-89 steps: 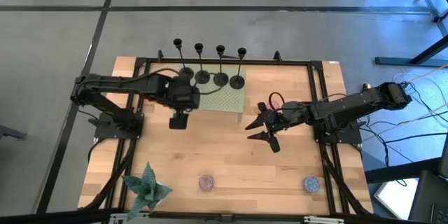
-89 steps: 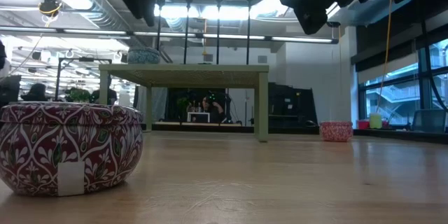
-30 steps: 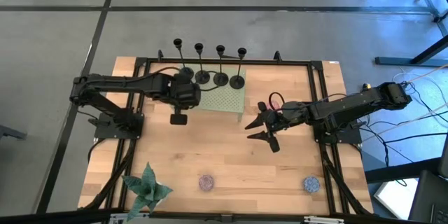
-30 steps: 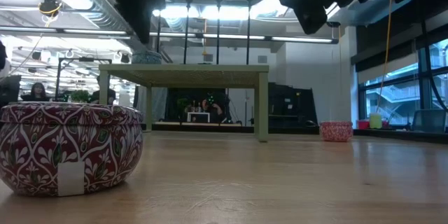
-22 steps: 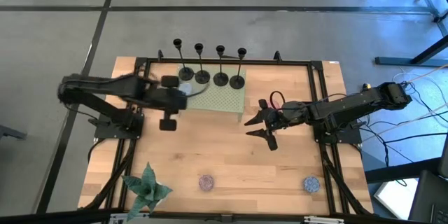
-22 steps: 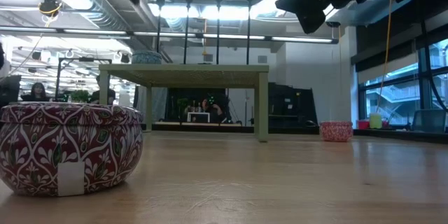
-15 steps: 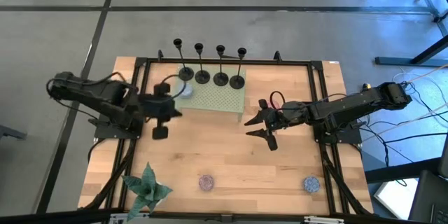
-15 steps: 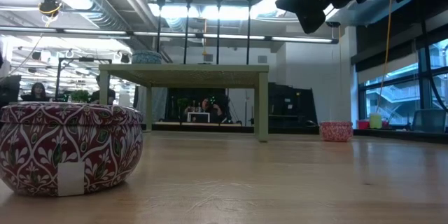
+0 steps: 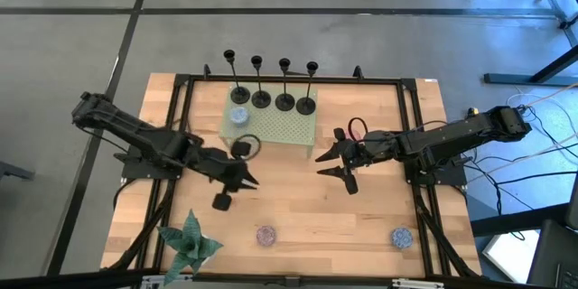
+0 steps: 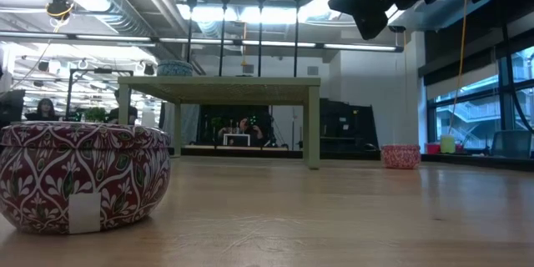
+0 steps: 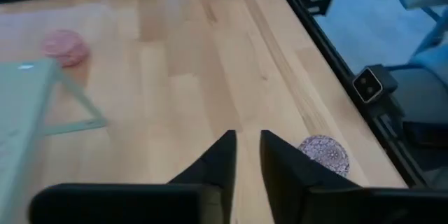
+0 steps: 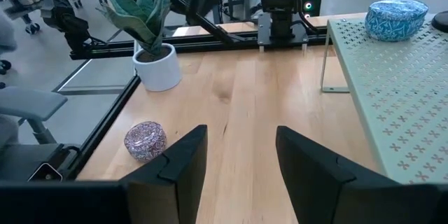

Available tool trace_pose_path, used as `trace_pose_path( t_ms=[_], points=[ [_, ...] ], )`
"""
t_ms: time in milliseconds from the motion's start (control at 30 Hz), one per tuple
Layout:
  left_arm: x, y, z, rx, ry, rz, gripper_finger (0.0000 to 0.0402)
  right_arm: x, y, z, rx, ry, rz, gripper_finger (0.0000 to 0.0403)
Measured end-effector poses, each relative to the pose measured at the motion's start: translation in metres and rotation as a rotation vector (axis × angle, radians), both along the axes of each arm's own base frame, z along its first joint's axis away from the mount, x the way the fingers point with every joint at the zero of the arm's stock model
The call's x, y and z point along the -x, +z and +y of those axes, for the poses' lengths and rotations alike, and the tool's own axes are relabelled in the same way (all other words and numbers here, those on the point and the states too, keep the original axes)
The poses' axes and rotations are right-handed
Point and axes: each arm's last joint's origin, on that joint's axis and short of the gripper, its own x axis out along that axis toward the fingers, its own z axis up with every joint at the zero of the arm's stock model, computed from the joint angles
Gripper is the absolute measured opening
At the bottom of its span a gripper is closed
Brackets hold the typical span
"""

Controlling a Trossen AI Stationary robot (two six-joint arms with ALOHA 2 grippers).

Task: Pick & Place candle stick holders
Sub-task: Put the dark red candle on the shelf aligned with the other candle

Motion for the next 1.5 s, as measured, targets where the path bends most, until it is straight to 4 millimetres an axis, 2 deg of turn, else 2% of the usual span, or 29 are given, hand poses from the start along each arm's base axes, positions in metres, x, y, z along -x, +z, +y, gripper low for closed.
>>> trace_pose_path(
  t_ms=[233,467,733,867,1000,1267,1500],
  points=[
    [-0.036,-0.031,-0.016,0.001,-0.087,0.021,0.0138,0.000,0.000,0.000,0.000,0.000,0.000,0.0175],
    [-0.056,-0.059,-0.029,0.038,-0.116,0.069,0.0199,0.000,0.000,0.000,-0.004,0.008,-0.004,0.0175],
    [-0.064,-0.086,-0.062,0.025,-0.234,0.065,0.0243,0.000,0.000,0.000,-0.016,0.006,-0.001,0.0175],
    [-0.061,-0.104,-0.078,0.000,-0.283,0.119,0.0257,0.001,-0.002,0.000,-0.067,-0.013,0.032,0.0175],
    [-0.061,-0.113,-0.090,-0.004,-0.306,0.114,0.0270,0.001,-0.004,0.000,-0.067,-0.015,0.056,0.0175],
    [-0.065,-0.129,-0.090,-0.019,-0.273,0.158,0.0298,0.001,-0.004,0.000,-0.065,-0.015,0.059,0.0175],
    [-0.067,-0.131,-0.087,-0.005,-0.262,0.171,0.0313,0.001,-0.004,0.000,-0.064,-0.016,0.058,0.0175]
  ],
)
